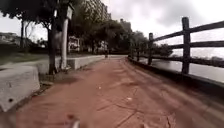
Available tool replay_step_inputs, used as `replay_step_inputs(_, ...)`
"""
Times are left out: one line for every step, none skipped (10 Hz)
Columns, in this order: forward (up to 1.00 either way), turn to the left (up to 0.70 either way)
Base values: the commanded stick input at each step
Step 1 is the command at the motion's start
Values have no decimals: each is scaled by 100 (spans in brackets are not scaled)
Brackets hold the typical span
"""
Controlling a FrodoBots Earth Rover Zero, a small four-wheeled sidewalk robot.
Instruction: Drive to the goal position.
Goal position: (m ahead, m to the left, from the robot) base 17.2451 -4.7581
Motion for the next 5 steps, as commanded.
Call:
replay_step_inputs(70,0)
replay_step_inputs(70,0)
replay_step_inputs(70,0)
replay_step_inputs(70,0)
replay_step_inputs(70,0)
